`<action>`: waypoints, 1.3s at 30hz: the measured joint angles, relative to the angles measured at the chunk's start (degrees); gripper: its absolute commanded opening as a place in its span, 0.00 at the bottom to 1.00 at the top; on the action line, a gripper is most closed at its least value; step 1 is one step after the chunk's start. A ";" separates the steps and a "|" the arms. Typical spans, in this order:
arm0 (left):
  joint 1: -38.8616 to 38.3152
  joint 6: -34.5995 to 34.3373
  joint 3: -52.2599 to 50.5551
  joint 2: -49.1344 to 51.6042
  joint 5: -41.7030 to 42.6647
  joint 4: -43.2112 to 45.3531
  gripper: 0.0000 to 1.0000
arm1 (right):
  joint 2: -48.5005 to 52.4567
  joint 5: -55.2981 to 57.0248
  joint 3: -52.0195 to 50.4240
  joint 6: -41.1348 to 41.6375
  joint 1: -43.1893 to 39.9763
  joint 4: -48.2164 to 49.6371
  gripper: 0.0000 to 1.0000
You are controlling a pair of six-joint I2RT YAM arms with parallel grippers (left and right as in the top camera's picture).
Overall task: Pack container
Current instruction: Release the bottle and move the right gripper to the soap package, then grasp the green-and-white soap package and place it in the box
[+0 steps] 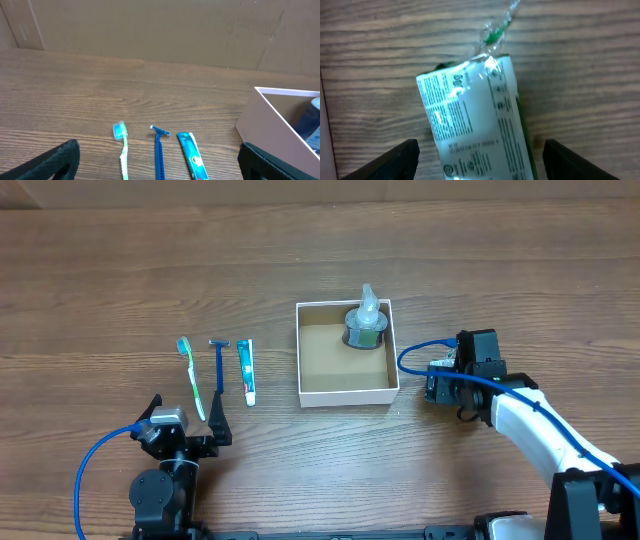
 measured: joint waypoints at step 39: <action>0.00 0.00 0.00 0.00 0.00 0.00 1.00 | 6.25 1.11 7.37 -1.14 0.04 -8.26 0.51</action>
